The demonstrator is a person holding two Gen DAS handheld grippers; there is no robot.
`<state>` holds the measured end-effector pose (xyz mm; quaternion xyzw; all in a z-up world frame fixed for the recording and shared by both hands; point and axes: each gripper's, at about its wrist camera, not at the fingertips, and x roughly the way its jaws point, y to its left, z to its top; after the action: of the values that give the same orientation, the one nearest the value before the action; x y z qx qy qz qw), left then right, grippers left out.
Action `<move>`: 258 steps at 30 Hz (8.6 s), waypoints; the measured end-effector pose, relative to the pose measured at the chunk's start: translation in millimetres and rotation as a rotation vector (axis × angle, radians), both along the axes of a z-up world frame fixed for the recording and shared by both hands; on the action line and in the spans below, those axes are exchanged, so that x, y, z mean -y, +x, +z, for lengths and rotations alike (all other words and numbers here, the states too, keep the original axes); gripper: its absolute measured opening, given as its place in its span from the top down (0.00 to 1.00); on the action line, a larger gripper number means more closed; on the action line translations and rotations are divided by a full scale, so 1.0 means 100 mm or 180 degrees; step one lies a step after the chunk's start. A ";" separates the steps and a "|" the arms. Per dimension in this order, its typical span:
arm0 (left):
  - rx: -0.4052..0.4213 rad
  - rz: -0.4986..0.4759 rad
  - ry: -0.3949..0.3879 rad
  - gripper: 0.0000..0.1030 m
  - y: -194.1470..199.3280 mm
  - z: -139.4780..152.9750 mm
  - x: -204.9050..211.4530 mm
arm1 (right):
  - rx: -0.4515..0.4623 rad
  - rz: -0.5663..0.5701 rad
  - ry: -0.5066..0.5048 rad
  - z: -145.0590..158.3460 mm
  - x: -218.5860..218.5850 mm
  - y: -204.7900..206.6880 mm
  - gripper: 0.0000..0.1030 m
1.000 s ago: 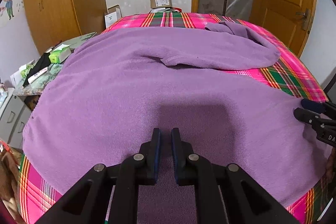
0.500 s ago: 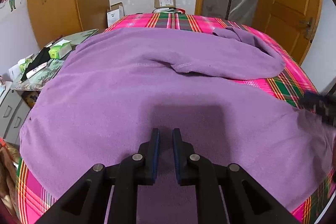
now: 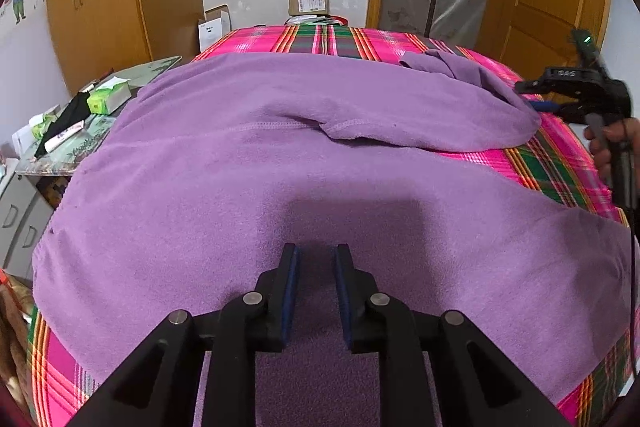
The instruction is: Fold clothes
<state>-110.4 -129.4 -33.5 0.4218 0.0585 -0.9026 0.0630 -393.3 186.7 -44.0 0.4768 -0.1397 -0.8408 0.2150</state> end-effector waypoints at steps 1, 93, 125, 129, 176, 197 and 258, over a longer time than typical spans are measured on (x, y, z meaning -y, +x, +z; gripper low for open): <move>-0.0003 -0.0002 0.0014 0.80 0.00 0.00 0.00 | 0.0101 -0.0027 -0.0079 -0.06 -0.02 -0.06 0.50; 0.0030 -0.0004 -0.0159 0.78 -0.01 0.00 -0.09 | -0.0162 -0.1449 -0.0457 0.14 -2.19 0.70 0.83; 0.0031 -0.0005 -0.0194 0.78 0.03 0.00 -0.09 | 0.0234 -0.1889 -0.0828 -0.23 -2.75 0.47 0.68; 0.0043 -0.0028 -0.0214 0.80 0.02 0.02 -0.13 | -0.0020 -0.1957 -0.0638 -0.02 -2.82 0.51 0.67; 0.0018 -0.1251 -0.0219 0.80 -1.56 0.03 -1.25 | -0.0841 0.0085 0.1426 0.30 -1.67 -0.42 0.98; 0.0013 -0.1374 -0.0111 0.86 -1.59 0.03 -1.32 | -0.0656 0.1064 0.1492 0.07 -0.88 -0.46 0.99; 0.0010 -0.1373 -0.0167 0.86 -1.59 0.03 -1.35 | 0.0561 -0.1509 -0.2056 -0.57 -3.03 0.52 0.53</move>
<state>-269.9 5.7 -30.9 0.4242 -0.0568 -0.8957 -0.1206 -341.3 490.1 -100.7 0.4096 -0.5204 -0.7358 0.1412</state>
